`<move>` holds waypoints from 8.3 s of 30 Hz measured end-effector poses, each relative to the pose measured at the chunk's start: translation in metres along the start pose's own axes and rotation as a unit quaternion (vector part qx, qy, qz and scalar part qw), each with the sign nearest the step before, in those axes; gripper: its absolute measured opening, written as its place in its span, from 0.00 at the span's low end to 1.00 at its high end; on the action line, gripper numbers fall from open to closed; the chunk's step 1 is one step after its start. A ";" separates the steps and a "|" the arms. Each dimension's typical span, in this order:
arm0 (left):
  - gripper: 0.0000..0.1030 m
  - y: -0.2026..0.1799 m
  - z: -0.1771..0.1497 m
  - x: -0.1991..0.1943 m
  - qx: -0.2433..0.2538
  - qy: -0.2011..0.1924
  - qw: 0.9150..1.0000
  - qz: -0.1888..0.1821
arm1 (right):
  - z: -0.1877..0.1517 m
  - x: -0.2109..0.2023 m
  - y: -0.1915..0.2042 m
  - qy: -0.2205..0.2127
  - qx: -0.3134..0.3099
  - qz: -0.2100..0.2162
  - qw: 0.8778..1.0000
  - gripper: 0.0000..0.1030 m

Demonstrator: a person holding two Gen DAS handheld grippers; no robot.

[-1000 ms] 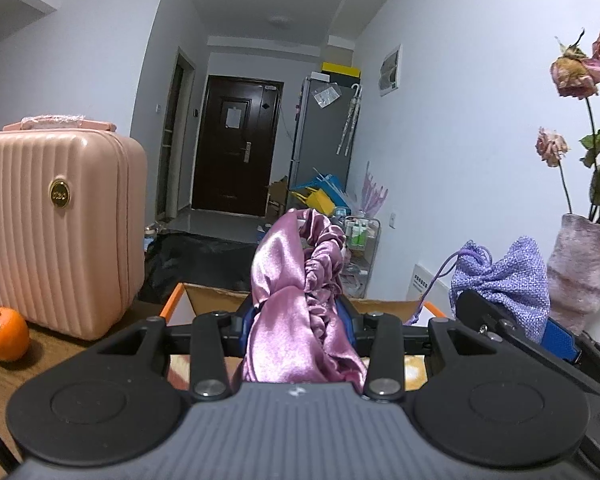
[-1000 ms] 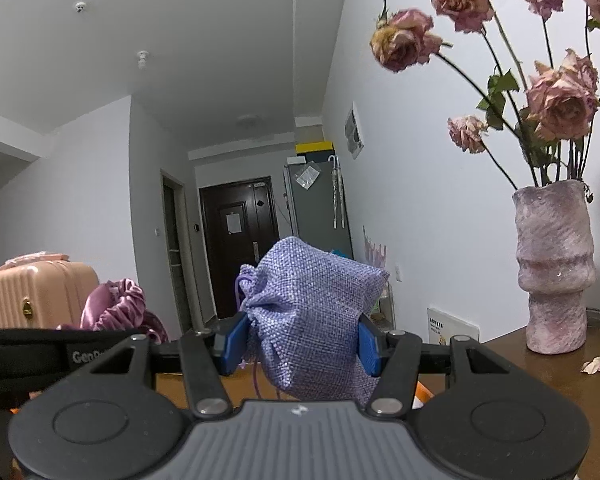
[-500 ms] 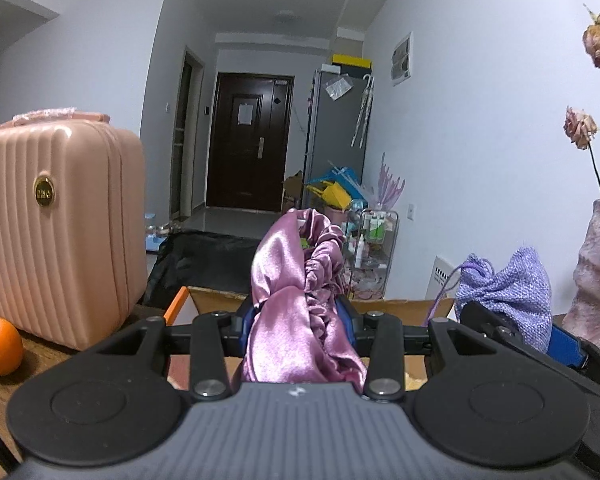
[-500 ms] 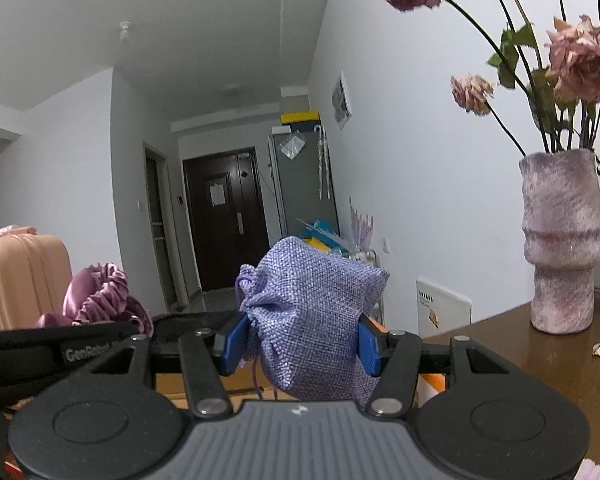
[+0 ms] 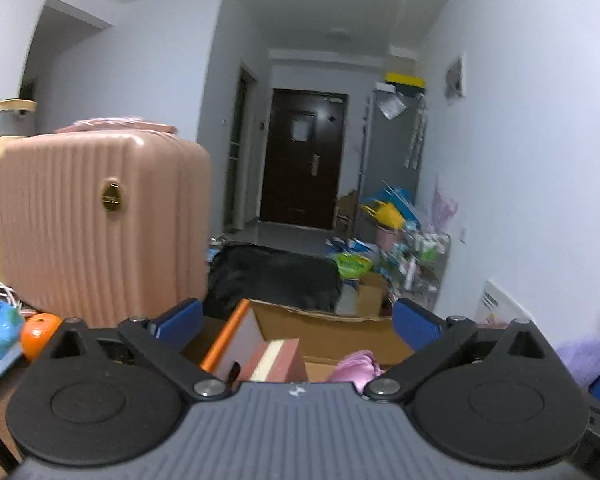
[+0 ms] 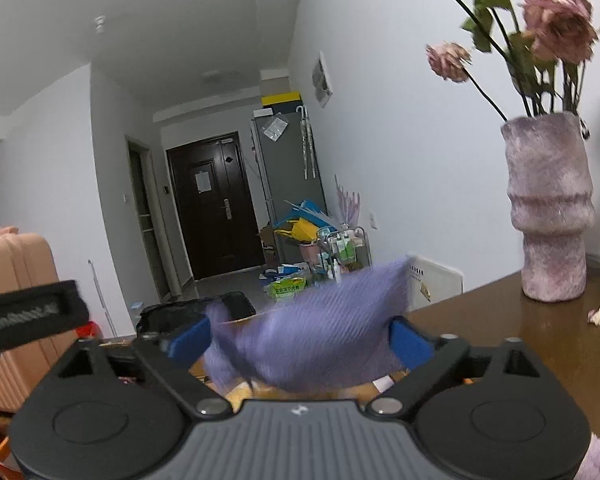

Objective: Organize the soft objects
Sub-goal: 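Open both grippers to drop the pouch and bag into the box, then withdraw both grippers from the box toward the white sponge and lavender hair band, then close the left gripper on the white round sponge, then lift the white sponge with the left gripper while the right gripper closes on the lavender hair band, then carry the white sponge and lavender hair band with both grippers over the orange box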

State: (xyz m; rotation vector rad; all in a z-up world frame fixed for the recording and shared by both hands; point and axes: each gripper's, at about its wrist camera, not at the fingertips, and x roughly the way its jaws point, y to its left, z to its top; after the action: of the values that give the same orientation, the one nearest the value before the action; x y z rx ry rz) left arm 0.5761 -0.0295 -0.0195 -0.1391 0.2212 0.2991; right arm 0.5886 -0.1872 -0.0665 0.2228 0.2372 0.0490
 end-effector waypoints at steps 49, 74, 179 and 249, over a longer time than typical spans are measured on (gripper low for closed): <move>1.00 0.023 -0.030 -0.114 0.004 0.024 1.000 -0.003 | -0.011 -0.143 -0.050 -0.032 -0.043 -0.008 0.999 1.00; 1.00 -0.001 -0.073 -0.173 0.066 0.100 0.990 -0.074 | -0.018 -0.207 -0.102 0.018 -0.118 0.006 0.993 1.00; 0.55 -0.034 -0.073 -0.117 0.080 0.140 0.976 -0.147 | -0.022 -0.090 -0.142 0.170 0.013 -0.042 0.985 1.00; 0.56 -0.016 -0.015 -0.068 0.039 0.025 0.989 -0.144 | 0.009 -0.075 -0.062 -0.013 -0.010 0.019 1.000 0.31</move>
State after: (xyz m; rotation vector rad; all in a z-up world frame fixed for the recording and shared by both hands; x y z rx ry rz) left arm 0.5143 -0.0658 -0.0167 -0.0999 0.2582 0.0001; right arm 0.5196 -0.2547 -0.0552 0.2079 0.2073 0.0863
